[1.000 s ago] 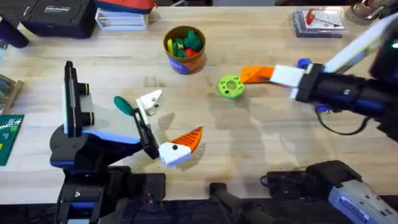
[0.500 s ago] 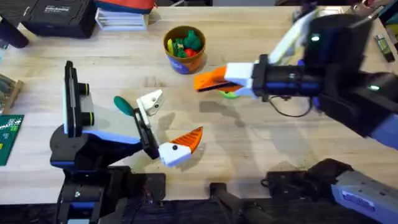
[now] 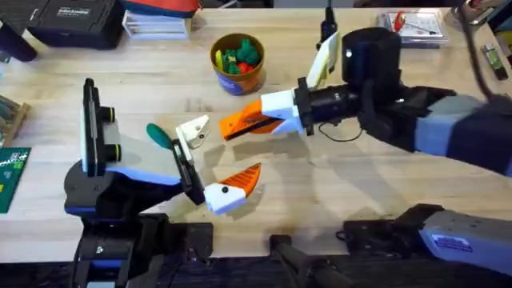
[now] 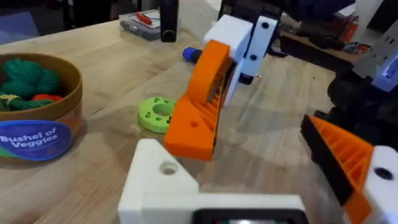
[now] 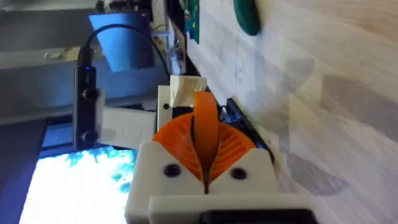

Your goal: Pick up the gripper from the table and insert it into the empty holder that is missing its gripper. Then pick up a screw, insert it into the mounting hole, and use the screwdriver to tighten it. Finally, clean up the table by picking up the vegetable and placing it into the bucket.

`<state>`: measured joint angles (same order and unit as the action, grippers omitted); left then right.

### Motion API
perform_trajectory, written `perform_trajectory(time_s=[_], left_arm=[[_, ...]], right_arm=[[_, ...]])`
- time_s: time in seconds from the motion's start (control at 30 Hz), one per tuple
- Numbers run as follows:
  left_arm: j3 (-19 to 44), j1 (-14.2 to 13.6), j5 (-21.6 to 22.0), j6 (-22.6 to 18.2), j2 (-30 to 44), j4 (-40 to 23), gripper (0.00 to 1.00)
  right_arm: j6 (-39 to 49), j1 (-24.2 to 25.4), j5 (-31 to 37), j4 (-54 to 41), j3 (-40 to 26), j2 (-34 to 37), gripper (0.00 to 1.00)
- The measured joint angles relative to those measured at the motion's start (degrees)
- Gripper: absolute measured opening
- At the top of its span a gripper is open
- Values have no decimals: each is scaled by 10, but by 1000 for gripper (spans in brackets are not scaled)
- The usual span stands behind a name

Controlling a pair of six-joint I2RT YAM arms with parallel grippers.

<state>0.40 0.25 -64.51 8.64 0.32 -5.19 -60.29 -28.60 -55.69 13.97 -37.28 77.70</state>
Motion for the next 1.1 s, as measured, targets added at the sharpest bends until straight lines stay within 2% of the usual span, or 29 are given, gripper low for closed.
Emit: perform_trajectory(time_s=[0.2,0.5,1.1], left_arm=[[0,0,0,0,0,0,985],[0,0,0,0,0,0,985],[0,0,0,0,0,-2,985]], right_arm=[[-42,-2,-43,67,0,45,8],[-104,-5,-57,145,0,75,8],[-137,-32,-34,154,0,75,8]])
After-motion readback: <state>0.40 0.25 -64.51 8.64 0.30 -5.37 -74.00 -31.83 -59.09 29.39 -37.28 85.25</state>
